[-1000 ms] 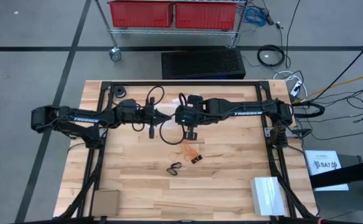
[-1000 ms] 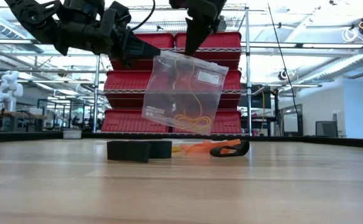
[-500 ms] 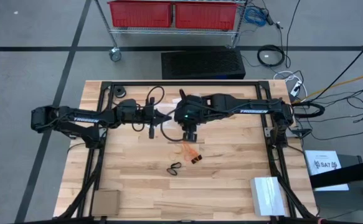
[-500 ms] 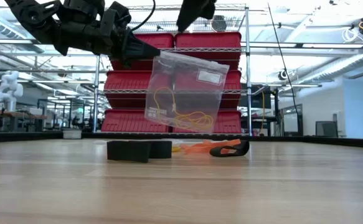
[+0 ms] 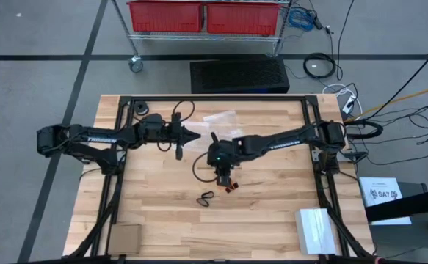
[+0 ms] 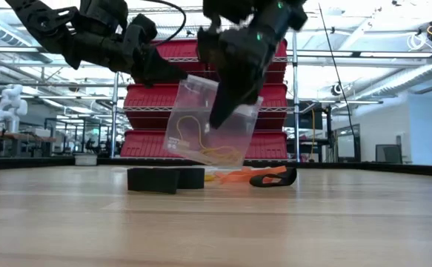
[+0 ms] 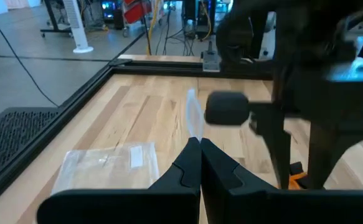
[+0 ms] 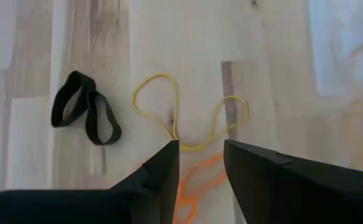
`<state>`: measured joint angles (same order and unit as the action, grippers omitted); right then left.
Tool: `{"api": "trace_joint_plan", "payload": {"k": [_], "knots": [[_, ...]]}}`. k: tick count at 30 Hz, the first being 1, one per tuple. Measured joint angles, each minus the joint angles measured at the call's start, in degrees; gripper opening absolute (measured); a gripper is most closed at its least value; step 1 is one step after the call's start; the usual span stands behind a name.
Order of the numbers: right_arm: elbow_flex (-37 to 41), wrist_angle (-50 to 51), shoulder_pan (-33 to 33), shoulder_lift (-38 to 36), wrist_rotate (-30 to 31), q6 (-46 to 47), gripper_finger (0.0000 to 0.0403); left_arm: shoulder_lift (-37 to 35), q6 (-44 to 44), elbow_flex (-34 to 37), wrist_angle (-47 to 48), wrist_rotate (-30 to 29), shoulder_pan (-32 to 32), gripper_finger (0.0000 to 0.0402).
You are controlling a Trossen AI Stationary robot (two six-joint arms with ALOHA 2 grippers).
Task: Sort rubber bands
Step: Put the yellow rubber band into the right transparent zip lock bag
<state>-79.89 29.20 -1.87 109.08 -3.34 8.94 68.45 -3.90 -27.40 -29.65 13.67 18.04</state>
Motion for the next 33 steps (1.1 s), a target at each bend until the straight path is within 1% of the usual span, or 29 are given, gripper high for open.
{"api": "trace_joint_plan", "payload": {"k": [3,6,8,15,20,25,33], "knots": [[3.6,-4.2,-0.4,0.0,-0.3,-0.8,0.0135,0.0,-0.2,0.0,0.2,0.0,0.3,0.0002],[5.4,-8.0,-1.2,0.2,-1.2,-1.7,0.0152,0.0,-0.9,0.0,0.3,0.0,0.3,0.0002],[5.9,-9.2,-1.6,0.4,-1.3,-2.1,0.0167,0.0,-0.9,0.0,0.4,0.0,0.3,0.0002],[5.9,-12.9,-2.4,5.4,-0.7,-2.1,0.0229,0.0,-1.0,0.0,0.8,0.0,0.3,0.0002],[5.5,-12.9,-1.6,7.3,2.0,-1.1,0.0253,0.0,-1.1,0.0,0.8,0.0,0.3,0.0002],[4.9,-12.8,-0.5,8.8,3.1,2.5,0.0251,0.0,-1.3,0.0,0.7,0.0,0.3,0.0002],[4.8,-14.0,-1.5,10.4,4.1,2.3,0.0212,0.0,-1.3,0.0,0.6,0.0,0.3,0.0002]]}}
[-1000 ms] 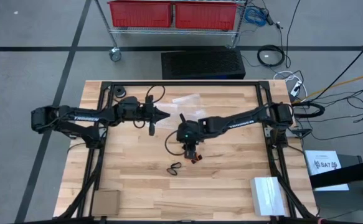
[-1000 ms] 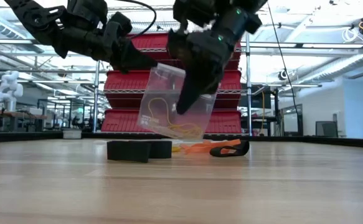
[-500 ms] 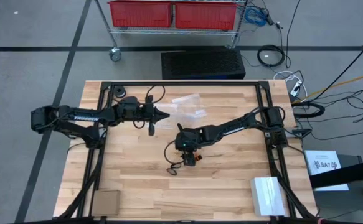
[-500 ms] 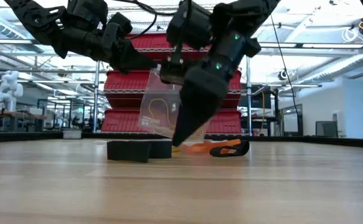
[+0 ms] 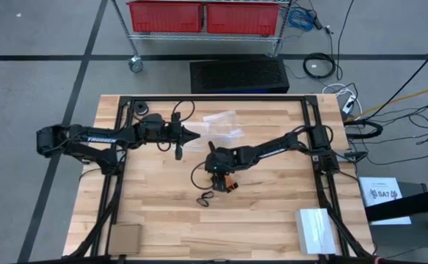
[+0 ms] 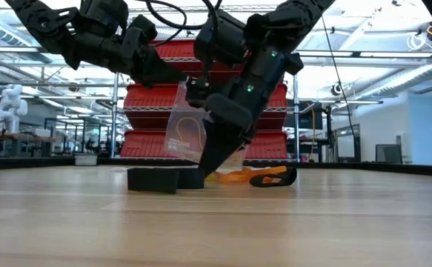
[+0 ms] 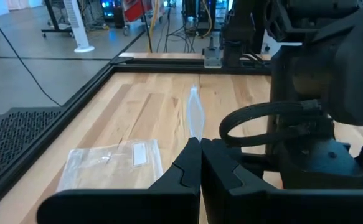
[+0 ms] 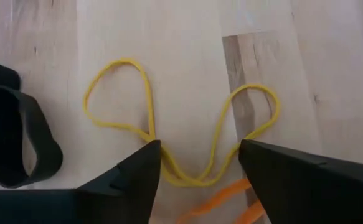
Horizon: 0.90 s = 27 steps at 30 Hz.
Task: Sort rubber bands
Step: Put the yellow rubber band into the right transparent zip lock bag
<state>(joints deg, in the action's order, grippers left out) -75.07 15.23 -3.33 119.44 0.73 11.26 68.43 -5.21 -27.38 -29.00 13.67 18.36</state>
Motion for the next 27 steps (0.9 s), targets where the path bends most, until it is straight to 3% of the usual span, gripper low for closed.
{"api": "trace_joint_plan", "payload": {"k": [5,11,17,27], "knots": [[-0.1,-0.2,-0.8,1.4,0.5,-1.3,0.0171,0.0,0.0,0.0,0.0,-0.5,0.0,0.0002],[-0.5,-0.1,-0.4,1.5,1.6,-2.1,0.0080,0.0,0.3,0.0,0.0,-0.7,0.0,0.0002],[-6.4,7.3,0.0,1.9,1.5,-6.3,0.0010,0.0,0.3,0.0,-0.3,-0.7,0.0,0.0002],[-21.8,21.6,-0.2,2.1,3.0,-11.8,0.0001,0.0,0.3,0.0,-0.5,-1.9,0.0,0.0002]]}}
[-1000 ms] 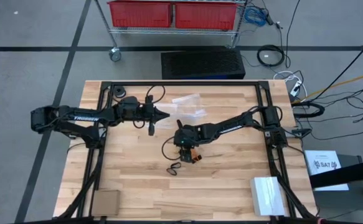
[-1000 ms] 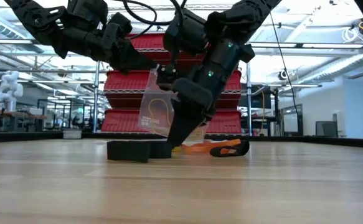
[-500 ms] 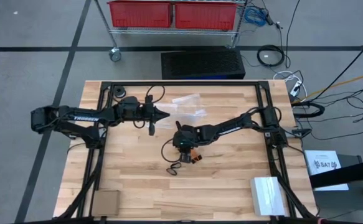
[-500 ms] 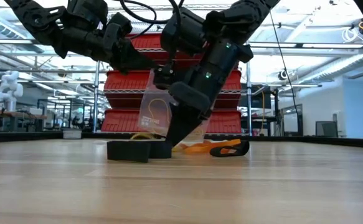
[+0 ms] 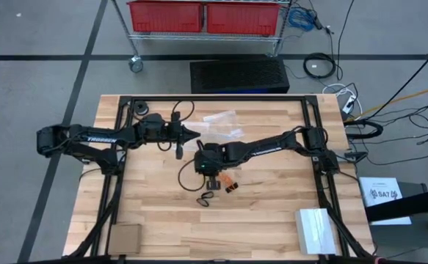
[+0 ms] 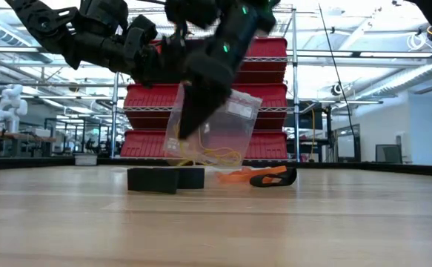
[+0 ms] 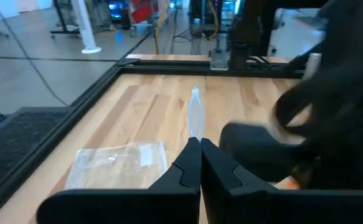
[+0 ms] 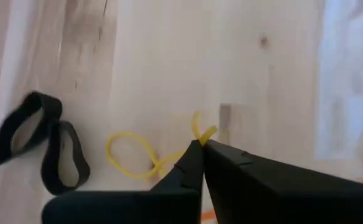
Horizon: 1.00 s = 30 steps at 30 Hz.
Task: Sort rubber bands
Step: Put the yellow rubber band into the right transparent zip lock bag
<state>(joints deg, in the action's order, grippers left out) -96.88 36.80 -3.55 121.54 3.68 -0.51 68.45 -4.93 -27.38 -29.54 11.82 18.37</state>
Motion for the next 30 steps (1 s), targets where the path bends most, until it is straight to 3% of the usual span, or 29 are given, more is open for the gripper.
{"api": "trace_joint_plan", "payload": {"k": [18,22,30], "knots": [[-36.9,36.8,-0.7,-0.3,21.7,-7.9,0.0000,0.0,0.0,0.0,0.1,-1.2,0.0,0.0002],[-37.3,38.1,-0.3,-1.7,27.6,-9.5,0.0000,0.0,0.0,0.0,0.1,-1.2,-0.1,0.0002],[-37.2,38.0,1.8,-1.9,28.2,-9.8,0.0000,0.0,0.0,0.0,-0.6,-1.1,-1.2,0.0002]]}}
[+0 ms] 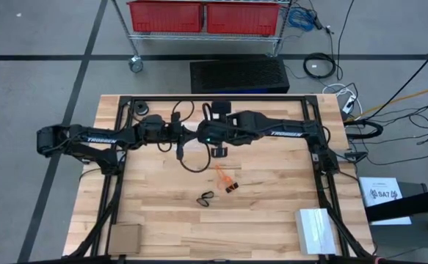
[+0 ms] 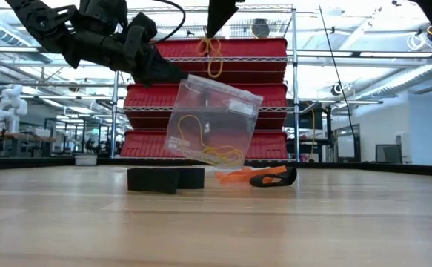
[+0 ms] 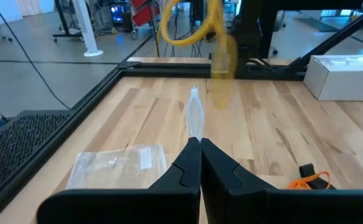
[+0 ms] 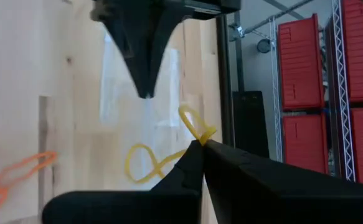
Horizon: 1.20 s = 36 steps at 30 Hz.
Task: Sort rubber bands
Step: Put the yellow rubber band into the right transparent zip lock bag
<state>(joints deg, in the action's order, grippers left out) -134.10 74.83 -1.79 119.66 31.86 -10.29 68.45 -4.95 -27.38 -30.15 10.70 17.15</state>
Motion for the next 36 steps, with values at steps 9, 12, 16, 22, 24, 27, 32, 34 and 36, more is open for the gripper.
{"api": "trace_joint_plan", "payload": {"k": [9,12,16,22,24,27,32,34,36], "knots": [[0.0,-0.4,1.0,0.0,1.1,-1.3,0.0000,0.0,-0.1,0.0,-0.5,0.1,-0.4,0.0002],[0.0,-0.4,1.0,0.0,1.1,-1.3,0.0000,0.0,-0.2,0.0,-0.5,0.1,-0.4,0.0002],[0.5,-0.2,1.0,-0.1,0.5,-2.4,0.0000,0.0,-0.3,0.0,-0.6,0.2,-0.4,0.0002],[5.1,-0.2,0.5,0.0,-2.2,-4.8,0.0000,0.0,-0.3,0.0,-0.6,0.2,-0.4,0.0002],[6.9,-0.4,0.4,0.0,-2.3,-5.0,0.0000,0.0,-0.3,0.0,-0.6,0.2,-0.4,0.0002],[9.3,-0.9,0.4,0.0,-2.2,-5.0,0.0000,0.0,-0.3,0.0,-0.6,0.2,-0.4,0.0002],[12.6,-2.1,1.1,0.0,-4.6,-5.5,0.0000,0.0,-0.2,0.0,-0.6,0.2,-0.4,0.0002],[13.8,-3.4,1.5,0.0,-5.5,-5.8,0.0000,0.0,-0.2,0.0,-0.6,0.2,-0.4,0.0002],[14.5,-3.7,1.9,0.0,-5.6,-6.1,0.0000,0.0,-0.2,0.0,-0.6,0.6,-0.4,0.0002]]}}
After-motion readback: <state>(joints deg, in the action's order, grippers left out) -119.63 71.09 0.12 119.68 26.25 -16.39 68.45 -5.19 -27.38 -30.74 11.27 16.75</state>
